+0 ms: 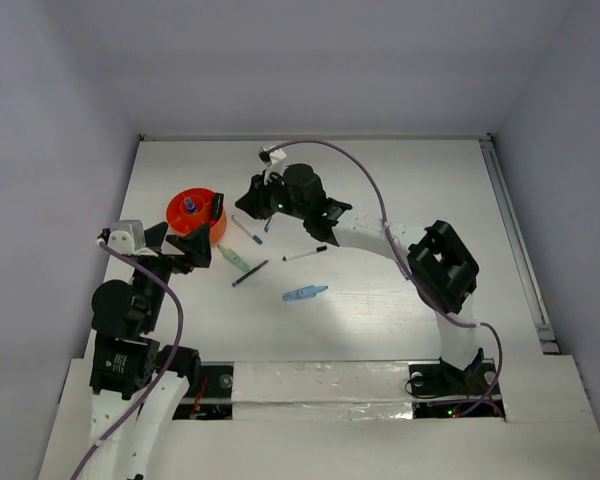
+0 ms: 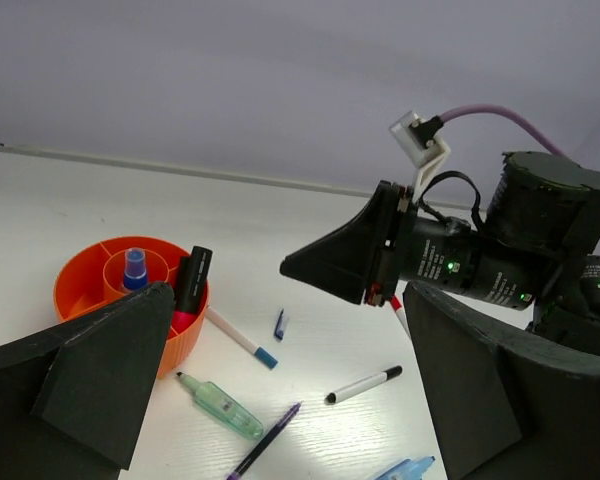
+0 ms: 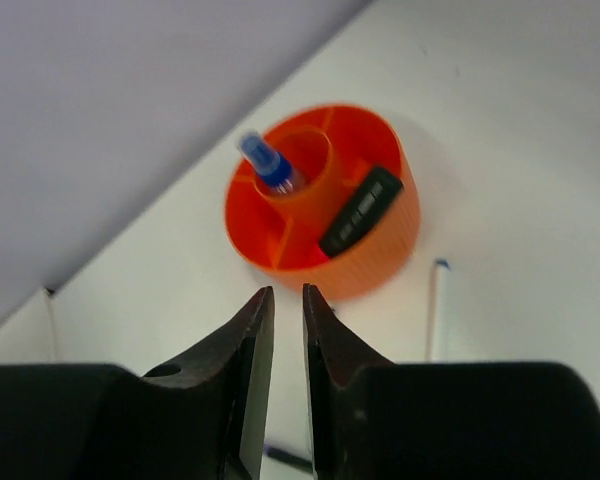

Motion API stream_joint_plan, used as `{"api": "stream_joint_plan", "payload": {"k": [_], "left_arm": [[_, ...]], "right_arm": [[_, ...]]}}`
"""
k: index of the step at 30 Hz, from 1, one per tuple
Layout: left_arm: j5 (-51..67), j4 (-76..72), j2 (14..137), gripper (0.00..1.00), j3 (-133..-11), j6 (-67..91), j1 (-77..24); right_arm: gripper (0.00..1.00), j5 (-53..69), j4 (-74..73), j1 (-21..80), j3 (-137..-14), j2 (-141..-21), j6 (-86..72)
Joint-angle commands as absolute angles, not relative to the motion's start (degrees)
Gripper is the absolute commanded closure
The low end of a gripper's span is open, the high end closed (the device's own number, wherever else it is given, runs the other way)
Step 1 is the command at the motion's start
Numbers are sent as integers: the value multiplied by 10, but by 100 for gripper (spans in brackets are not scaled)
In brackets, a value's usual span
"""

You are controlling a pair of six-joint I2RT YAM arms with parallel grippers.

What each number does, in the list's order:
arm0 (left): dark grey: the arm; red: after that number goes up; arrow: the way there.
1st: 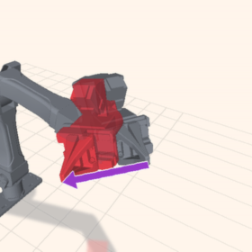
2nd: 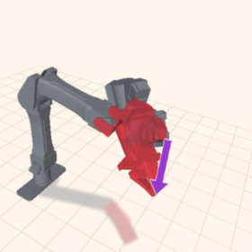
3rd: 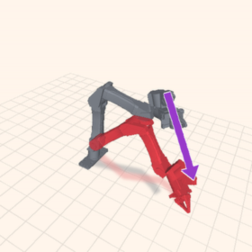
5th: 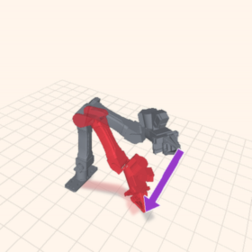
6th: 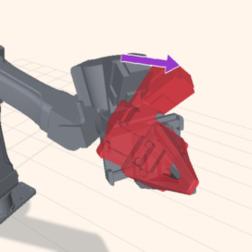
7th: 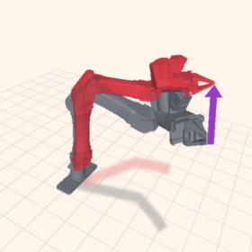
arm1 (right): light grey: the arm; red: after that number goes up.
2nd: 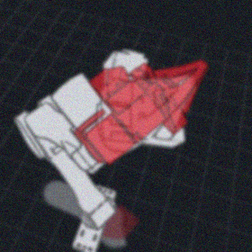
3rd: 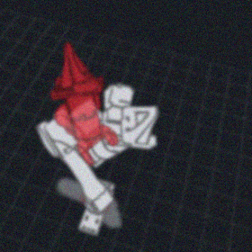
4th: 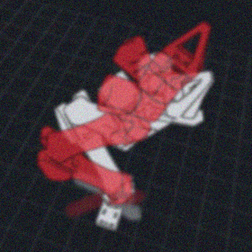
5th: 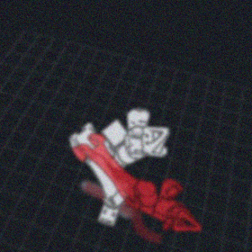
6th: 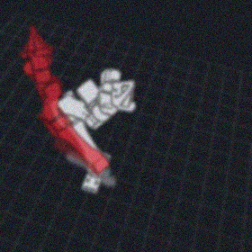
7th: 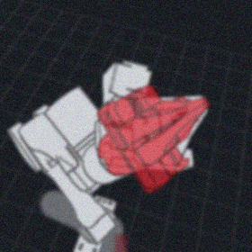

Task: Sort the stationery into containers
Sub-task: Place the pen in the storage box.

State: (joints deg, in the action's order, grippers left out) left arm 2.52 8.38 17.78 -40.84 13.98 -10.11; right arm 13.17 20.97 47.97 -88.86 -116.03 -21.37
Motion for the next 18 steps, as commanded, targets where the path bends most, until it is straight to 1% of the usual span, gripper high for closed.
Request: {"api": "stream_joint_plan", "payload": {"k": [1,4,5,10,12,13,16,18], "left_arm": [[25,57,181,1,-408,140,-98],[26,55,182,1,-408,140,-93],[27,55,183,1,-408,140,-93],[34,56,187,1,-408,140,-93],[35,56,188,1,-408,140,-93],[36,57,189,1,-408,140,-93],[40,57,189,1,-407,140,-93],[43,57,190,1,-407,140,-93]], "right_arm": [[77,116,64,470,-888,-1153,-159],[78,92,-16,470,-898,-1155,-136],[77,91,-20,470,-890,-1151,-132],[66,90,-79,470,-898,-1161,-115],[64,84,-98,470,-905,-1165,-117],[60,80,-109,470,-902,-1163,-122],[52,52,-112,470,-861,-1137,-134],[41,30,-116,465,-839,-1117,-141]]}}
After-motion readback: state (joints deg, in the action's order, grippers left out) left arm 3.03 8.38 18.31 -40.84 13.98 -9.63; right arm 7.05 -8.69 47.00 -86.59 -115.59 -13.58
